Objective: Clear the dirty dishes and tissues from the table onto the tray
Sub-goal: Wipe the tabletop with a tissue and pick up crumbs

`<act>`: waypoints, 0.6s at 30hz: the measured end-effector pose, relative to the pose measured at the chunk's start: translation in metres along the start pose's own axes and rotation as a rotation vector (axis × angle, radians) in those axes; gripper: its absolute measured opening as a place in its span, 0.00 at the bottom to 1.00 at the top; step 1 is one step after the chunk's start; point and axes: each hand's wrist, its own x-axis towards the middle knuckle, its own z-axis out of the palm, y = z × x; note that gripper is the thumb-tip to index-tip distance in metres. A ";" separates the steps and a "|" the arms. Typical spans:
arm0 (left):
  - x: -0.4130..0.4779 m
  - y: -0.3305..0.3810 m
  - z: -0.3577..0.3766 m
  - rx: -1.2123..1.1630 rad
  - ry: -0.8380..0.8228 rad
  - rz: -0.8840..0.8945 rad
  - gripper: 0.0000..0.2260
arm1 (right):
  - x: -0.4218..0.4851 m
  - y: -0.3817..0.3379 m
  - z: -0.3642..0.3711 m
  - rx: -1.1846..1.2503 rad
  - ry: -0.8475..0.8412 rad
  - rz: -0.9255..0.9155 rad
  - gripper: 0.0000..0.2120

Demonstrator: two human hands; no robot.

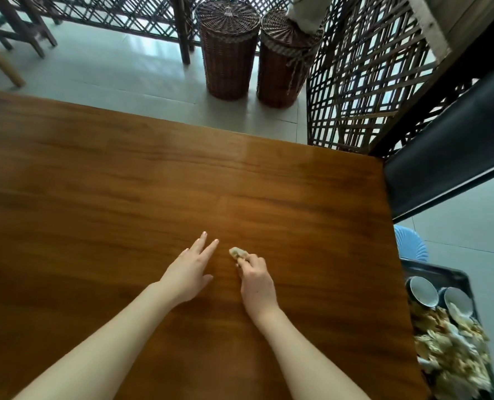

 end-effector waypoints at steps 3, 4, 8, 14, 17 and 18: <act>-0.004 0.003 0.005 -0.002 -0.009 -0.005 0.37 | 0.003 0.034 -0.022 -0.010 0.004 0.042 0.13; -0.006 0.005 0.007 -0.002 -0.016 -0.006 0.37 | 0.002 0.053 -0.033 -0.006 0.047 0.144 0.12; -0.017 0.016 0.017 -0.004 -0.031 -0.005 0.37 | -0.013 0.138 -0.083 0.003 0.299 0.653 0.10; -0.038 0.027 0.024 0.002 -0.005 -0.041 0.36 | -0.010 0.097 -0.058 -0.004 0.286 0.577 0.13; -0.053 0.026 0.027 0.009 0.002 -0.085 0.36 | -0.033 0.035 -0.020 0.022 0.079 0.185 0.18; -0.058 0.025 0.029 0.007 0.004 -0.104 0.36 | -0.046 0.018 -0.010 0.032 0.011 0.080 0.18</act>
